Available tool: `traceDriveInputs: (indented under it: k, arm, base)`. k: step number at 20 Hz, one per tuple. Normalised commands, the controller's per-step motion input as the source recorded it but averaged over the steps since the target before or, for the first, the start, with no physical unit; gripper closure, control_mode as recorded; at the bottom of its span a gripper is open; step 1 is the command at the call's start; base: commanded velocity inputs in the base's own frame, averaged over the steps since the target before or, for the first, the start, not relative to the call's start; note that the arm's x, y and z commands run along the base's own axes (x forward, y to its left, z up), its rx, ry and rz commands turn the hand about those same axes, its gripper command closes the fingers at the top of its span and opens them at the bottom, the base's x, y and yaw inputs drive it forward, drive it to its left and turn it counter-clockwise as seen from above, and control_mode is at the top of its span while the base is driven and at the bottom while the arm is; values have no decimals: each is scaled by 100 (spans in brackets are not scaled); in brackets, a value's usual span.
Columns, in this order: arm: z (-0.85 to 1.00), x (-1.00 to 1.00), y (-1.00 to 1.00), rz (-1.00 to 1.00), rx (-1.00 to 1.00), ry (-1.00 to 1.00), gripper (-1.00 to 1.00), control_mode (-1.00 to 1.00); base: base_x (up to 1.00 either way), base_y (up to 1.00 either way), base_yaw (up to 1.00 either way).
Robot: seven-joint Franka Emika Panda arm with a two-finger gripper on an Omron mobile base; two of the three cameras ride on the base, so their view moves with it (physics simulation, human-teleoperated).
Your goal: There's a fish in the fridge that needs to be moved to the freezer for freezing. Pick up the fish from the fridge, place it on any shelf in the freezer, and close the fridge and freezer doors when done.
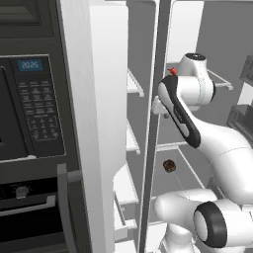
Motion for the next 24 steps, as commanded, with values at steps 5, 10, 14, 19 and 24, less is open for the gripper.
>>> traceDriveInputs:
  k: [5, 10, 14, 19, 24]
  arm:
    - [4, -36, 0, 0, 0, -16, -100, -100]
    - [42, -54, -8, 0, -1, -28, -100, -100]
    - [52, -34, -21, 0, -2, -24, -100, -100]
    - [62, -7, -18, 0, -6, -15, -100, -100]
    - [50, 0, -40, 0, -4, -11, -100, -100]
  base:
    - [0, 0, 0]
    - [0, 0, 0]
    - [0, 0, 0]
    - [0, 0, 0]
    - [0, 0, 0]
